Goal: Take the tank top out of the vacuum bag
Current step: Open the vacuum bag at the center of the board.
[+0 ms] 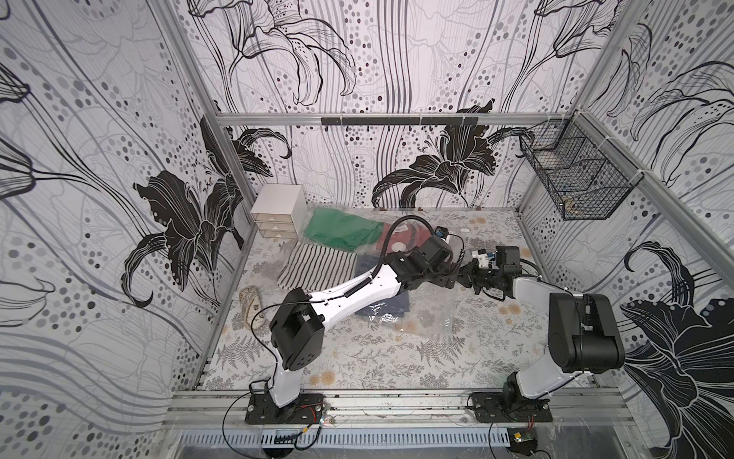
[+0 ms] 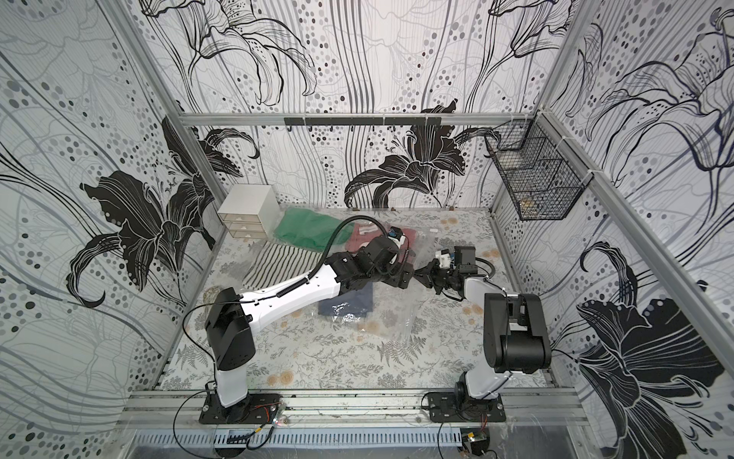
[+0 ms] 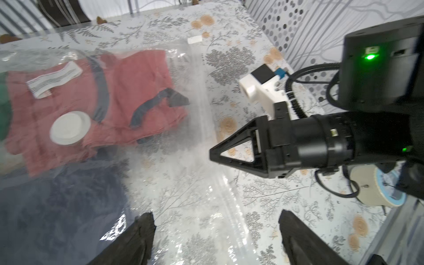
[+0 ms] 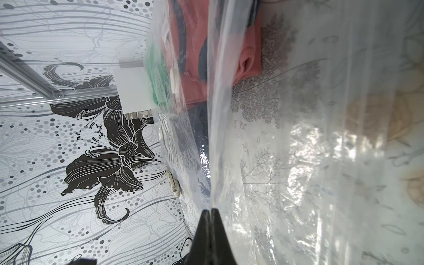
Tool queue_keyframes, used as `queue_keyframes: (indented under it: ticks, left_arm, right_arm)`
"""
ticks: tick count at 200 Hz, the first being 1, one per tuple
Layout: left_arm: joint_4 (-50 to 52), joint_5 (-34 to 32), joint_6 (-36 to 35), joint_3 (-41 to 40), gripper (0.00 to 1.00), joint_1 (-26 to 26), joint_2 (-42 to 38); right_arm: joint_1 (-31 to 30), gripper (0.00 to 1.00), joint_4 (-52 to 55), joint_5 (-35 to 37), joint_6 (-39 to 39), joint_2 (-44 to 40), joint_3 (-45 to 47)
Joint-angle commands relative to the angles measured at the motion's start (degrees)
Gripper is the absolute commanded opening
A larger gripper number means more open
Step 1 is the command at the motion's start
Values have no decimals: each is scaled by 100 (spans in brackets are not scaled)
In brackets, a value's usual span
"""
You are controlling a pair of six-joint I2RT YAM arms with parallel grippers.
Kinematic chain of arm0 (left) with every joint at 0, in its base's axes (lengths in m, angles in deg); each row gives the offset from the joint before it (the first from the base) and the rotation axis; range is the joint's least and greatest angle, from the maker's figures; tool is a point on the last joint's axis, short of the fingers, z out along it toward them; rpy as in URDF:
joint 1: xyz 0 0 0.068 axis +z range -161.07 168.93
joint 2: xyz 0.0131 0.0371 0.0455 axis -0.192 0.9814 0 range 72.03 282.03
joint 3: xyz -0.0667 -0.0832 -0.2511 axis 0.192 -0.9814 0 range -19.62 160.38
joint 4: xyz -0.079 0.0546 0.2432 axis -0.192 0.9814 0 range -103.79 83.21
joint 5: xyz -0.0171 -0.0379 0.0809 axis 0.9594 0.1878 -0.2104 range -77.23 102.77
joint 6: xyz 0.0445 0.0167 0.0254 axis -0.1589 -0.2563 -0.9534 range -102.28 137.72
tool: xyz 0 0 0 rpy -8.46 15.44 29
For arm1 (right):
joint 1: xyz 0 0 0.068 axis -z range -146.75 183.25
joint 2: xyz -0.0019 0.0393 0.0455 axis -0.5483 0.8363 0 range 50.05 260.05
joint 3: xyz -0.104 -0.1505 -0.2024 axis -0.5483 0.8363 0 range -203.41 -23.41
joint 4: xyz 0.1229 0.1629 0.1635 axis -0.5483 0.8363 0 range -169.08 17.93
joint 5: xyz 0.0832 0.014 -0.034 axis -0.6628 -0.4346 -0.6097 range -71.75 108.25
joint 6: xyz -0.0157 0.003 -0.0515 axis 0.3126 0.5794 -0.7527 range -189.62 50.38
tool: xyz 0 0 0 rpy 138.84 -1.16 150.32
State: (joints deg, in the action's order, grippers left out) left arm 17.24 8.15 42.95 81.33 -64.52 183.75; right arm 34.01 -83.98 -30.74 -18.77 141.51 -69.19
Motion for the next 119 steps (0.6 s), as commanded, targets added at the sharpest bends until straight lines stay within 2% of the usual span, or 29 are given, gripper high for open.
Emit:
queue_keyframes:
  ticks: [1,18,39,79,119]
  left_arm:
    - [359,117,129,609,88,-179,554]
    - [559,82,181,882,87,-299,845]
    - [695,-129,317,851,84,-350,998]
    - [1046,-1073,334,777,80,-437,1094]
    - [1211,-1644,293,1139,79,-460,1506]
  right_arm:
    - [-60,0,-139,3,397,-279,27]
    - [-58,0,-85,36,499,-346,20]
    - [-65,0,-117,121,663,-442,60]
    - [-59,0,-402,132,1082,-446,150]
    - [-131,0,-607,33,1386,-526,268]
